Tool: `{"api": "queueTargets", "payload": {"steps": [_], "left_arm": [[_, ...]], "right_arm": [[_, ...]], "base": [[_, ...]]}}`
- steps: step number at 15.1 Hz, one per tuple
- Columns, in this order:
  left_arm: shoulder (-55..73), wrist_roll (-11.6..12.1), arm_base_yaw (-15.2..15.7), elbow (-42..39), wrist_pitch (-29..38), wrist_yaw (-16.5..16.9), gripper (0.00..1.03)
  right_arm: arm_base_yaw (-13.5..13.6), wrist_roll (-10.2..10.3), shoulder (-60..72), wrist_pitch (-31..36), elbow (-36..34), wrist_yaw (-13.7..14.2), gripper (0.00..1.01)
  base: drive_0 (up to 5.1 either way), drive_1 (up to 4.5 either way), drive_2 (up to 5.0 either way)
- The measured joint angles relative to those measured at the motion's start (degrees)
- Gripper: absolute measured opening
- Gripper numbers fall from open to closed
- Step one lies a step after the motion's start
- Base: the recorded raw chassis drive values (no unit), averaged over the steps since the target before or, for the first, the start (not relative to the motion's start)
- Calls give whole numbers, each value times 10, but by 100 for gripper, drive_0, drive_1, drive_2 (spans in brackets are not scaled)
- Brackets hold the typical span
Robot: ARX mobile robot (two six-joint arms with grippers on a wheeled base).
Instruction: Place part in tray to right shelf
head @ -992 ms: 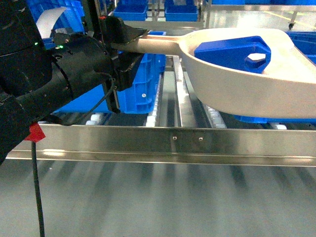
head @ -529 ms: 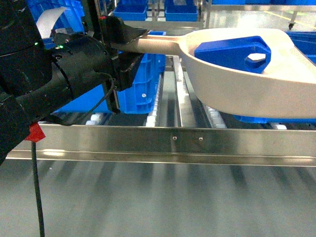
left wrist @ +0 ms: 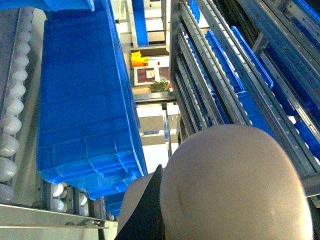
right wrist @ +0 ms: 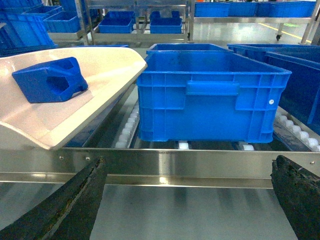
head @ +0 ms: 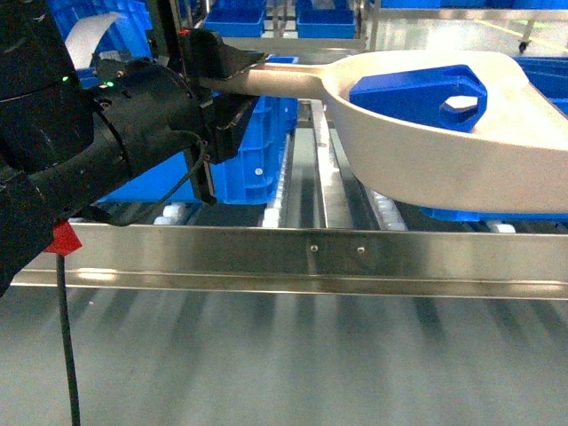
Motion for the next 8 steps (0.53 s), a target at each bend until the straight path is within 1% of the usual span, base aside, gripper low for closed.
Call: {"api": "queueTargets", "payload": {"steps": [1,2,3,4,5,6,7,8], "left_arm": [[0,0,0,0,0,0,17],[-4,9,-4,1,-25,-20,17],[-35,52,-20,1,-117,-133,17],[-53,113,-28,-4,-107,-223,17],[-74,137,-27,-4,-79,-263,17],[-94,145,-20,-2,-69,-266,17],[-110,146,-9,14,-88,-270,17],[-128,142,25,73,-211,-329,17]], "right_arm": [[0,0,0,0,0,0,98],[0,0,0,0,0,0,98],[0,0,0,0,0,0,98],[0,0,0,0,0,0,98],[0,0,0,0,0,0,98],[0,0,0,0,0,0,98],[0,0,0,0,0,0,98],[0,0,0,0,0,0,98]], "base": [[0,0,0],[0,0,0],[0,0,0],[0,0,0],[0,0,0],[0,0,0],[0,0,0],[0,0,0]]}}
